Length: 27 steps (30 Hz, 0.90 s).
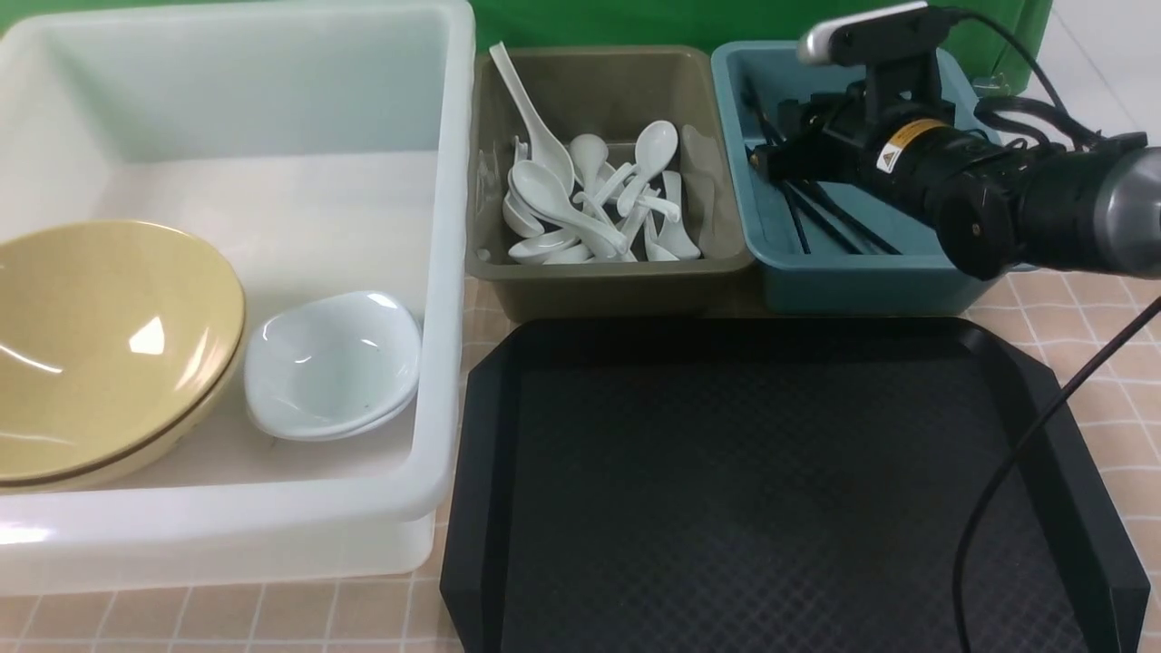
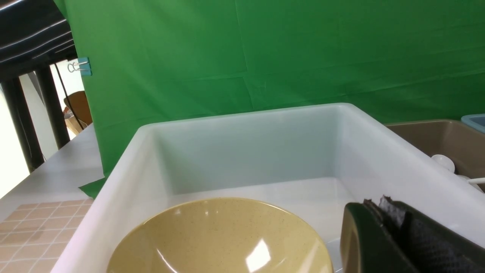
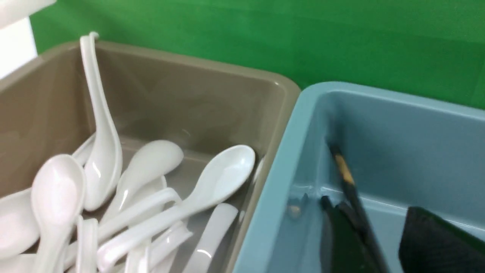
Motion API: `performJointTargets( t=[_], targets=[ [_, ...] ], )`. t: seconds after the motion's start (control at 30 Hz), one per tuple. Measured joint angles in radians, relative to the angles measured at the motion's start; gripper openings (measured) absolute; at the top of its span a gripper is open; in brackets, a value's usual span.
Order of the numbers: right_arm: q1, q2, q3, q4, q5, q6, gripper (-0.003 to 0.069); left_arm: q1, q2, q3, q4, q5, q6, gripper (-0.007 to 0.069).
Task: On brown table put chopsticks spoon bowls plates into blue grey white boxes.
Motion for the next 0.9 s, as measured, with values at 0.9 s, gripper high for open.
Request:
performJointTargets(
  t=[0.9],
  targets=[
    [0.000, -1.666, 0.994, 0.002, 0.188, -0.203, 0.0039, 0.000, 0.000, 0.000, 0.035, 0.000, 0.000, 0.0002]
  ],
)
